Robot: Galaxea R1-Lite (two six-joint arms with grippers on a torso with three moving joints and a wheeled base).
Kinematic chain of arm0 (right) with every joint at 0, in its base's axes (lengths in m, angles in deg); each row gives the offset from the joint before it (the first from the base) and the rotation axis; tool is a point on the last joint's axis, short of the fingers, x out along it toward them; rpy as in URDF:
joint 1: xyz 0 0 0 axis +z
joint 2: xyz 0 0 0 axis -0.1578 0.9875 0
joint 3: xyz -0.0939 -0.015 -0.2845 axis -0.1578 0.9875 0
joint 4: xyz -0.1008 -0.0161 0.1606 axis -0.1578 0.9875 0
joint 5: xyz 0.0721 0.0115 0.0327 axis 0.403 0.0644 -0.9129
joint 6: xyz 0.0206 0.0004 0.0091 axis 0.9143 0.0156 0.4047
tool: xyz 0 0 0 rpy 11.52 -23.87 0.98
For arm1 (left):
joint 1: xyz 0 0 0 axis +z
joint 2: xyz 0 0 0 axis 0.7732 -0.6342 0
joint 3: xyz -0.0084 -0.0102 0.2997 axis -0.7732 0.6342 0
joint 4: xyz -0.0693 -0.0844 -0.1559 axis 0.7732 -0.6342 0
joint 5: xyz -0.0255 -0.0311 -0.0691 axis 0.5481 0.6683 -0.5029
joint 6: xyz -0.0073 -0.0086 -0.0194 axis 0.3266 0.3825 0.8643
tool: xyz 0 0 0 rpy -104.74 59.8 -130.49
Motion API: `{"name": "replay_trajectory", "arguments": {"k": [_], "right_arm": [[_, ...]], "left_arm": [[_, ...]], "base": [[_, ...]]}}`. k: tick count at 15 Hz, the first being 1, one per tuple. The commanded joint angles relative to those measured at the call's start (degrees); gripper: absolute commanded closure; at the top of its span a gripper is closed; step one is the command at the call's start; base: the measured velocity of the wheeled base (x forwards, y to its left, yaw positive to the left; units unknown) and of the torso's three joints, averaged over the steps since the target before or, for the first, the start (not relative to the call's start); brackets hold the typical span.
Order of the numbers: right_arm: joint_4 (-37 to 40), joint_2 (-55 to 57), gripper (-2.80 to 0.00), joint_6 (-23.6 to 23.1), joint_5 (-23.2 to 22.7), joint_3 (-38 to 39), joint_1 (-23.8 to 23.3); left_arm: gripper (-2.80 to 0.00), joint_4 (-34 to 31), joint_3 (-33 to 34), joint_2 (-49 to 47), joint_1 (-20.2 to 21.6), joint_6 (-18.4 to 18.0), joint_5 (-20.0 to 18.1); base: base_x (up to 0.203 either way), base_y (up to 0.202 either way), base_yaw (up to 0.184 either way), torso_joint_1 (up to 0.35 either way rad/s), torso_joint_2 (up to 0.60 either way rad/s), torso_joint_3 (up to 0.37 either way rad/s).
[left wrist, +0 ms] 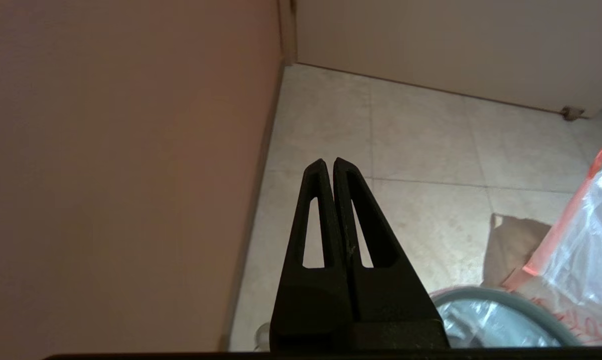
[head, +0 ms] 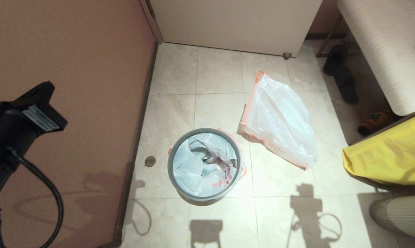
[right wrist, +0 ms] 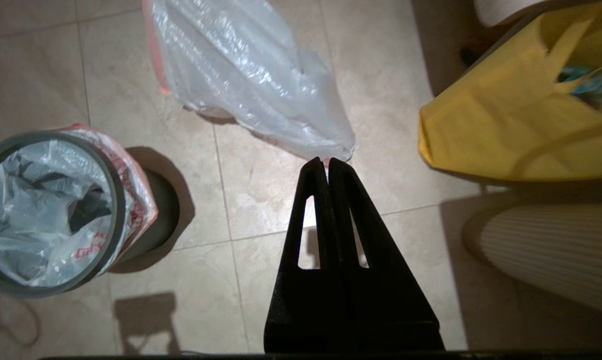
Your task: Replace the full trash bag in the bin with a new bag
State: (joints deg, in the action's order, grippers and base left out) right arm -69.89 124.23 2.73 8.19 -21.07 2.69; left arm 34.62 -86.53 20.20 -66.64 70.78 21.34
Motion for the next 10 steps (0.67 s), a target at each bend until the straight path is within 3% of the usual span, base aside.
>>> {"name": "replay_trajectory", "arguments": {"k": [1,4,7,10], "right_arm": [[1.87,-10.57,0.00,-1.75,0.19,0.05,-3.63],[8.02,-17.58,0.00,-2.53,0.15,0.36,-5.70],[13.01,-25.41,0.00,-4.20,0.15,-0.02,-7.29],[16.29,-29.93,0.00,-5.41,-0.61,-0.20,-10.18]], "left_arm": [[0.00,0.36,6.17,9.69,2.97,-0.14,0.27],[0.00,0.03,11.40,18.39,6.29,-0.11,0.69],[0.00,-4.34,15.78,29.09,8.09,-0.15,1.00],[0.00,-9.03,18.19,36.89,13.60,-0.33,1.03]], "base": [[0.000,0.000,0.000,0.000,0.00,0.000],[0.000,0.000,0.000,0.000,0.00,0.000],[0.000,0.000,0.000,0.000,0.00,0.000],[0.000,0.000,0.000,0.000,0.00,0.000]]}}
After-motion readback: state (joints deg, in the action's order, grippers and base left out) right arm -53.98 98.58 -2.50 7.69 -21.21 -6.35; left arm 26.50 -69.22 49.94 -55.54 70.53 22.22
